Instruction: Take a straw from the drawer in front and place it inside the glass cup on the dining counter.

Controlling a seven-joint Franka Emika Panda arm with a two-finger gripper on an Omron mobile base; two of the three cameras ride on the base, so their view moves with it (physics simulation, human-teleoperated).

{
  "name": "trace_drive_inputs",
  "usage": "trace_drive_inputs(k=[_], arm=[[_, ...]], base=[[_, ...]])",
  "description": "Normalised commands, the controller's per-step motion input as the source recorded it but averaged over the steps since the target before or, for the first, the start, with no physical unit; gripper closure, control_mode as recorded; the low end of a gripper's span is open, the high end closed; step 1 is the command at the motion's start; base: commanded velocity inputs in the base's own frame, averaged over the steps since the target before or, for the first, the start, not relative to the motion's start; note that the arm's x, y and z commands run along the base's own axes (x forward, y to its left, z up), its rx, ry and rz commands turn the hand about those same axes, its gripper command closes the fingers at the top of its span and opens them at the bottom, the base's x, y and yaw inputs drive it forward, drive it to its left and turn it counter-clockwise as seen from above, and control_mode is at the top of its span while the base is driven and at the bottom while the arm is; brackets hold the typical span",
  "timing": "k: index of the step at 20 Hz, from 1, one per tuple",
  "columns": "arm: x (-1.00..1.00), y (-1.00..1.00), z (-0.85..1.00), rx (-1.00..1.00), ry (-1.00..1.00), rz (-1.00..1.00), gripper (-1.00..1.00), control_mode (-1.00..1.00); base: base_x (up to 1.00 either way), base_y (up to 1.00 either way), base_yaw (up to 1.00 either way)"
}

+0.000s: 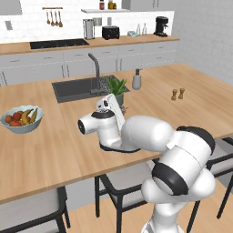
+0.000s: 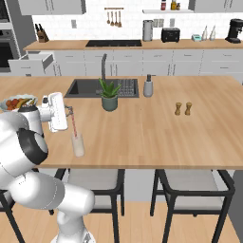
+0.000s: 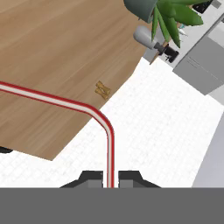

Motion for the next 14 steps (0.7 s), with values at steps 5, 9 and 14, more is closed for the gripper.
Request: trace_drive_inputs(k=[5,9,14], arm=[[-0.02,-0.20,-0.19,0.02,0.04,0.00,1.00,-1.00],[0.16,-0.21,-0.29,0.06,0.07,0.00,1.00,-1.00],[0.00,-0.04,-0.29,0.08,0.05,0.00,1.00,-1.00]], base=[[0.00,0.00,0.00],[0.00,0.00,0.00],[0.00,0.00,0.00]])
